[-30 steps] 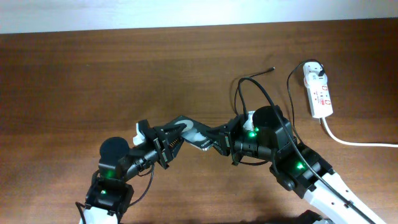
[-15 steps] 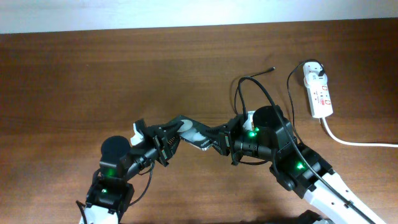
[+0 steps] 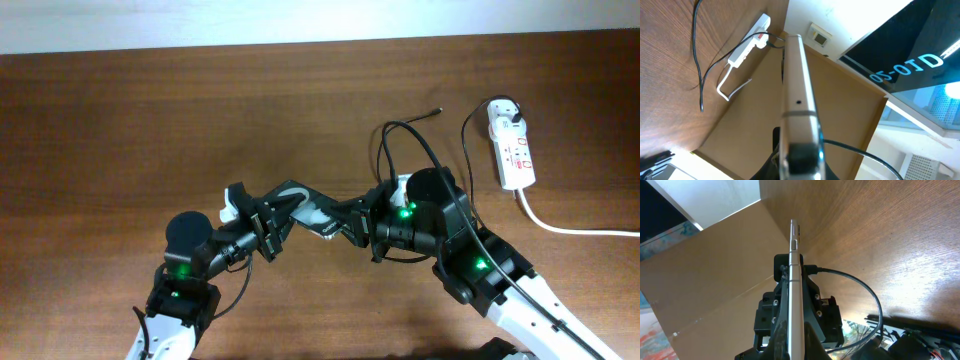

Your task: Plug charger to phone and switch on socket

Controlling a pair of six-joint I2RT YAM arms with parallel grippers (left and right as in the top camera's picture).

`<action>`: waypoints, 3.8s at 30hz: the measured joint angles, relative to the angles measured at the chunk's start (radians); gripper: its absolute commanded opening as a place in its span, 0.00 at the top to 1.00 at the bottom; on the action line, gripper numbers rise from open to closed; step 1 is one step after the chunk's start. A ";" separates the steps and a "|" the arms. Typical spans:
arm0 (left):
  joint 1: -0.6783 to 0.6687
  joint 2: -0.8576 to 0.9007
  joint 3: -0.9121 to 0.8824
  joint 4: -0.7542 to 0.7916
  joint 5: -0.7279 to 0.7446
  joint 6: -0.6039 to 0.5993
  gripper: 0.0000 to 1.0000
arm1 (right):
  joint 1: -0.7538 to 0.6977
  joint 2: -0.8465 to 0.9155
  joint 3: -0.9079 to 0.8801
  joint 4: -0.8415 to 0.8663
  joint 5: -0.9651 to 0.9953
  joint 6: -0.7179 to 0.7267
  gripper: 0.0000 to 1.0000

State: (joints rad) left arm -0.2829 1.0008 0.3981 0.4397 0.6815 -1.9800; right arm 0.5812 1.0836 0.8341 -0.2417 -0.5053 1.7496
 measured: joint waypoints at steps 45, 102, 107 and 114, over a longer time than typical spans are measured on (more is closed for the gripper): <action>-0.007 0.405 0.451 -0.716 0.237 1.381 1.00 | 0.001 -0.034 0.095 -0.781 0.692 -0.741 0.01; -0.007 0.406 0.451 -0.752 0.114 1.416 1.00 | -0.428 1.041 0.669 -0.584 0.678 -0.976 0.46; -0.007 0.406 0.451 -0.753 0.114 1.416 1.00 | -0.423 1.061 0.687 -0.573 0.646 -0.977 0.62; -0.007 0.406 0.451 -0.753 0.114 1.416 1.00 | -0.420 1.062 0.688 -0.564 0.638 -0.982 0.82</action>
State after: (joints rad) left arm -0.2897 1.4063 0.8490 -0.3138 0.7956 -0.5636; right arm 0.1616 2.1460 1.5223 -0.8059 0.1326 0.7673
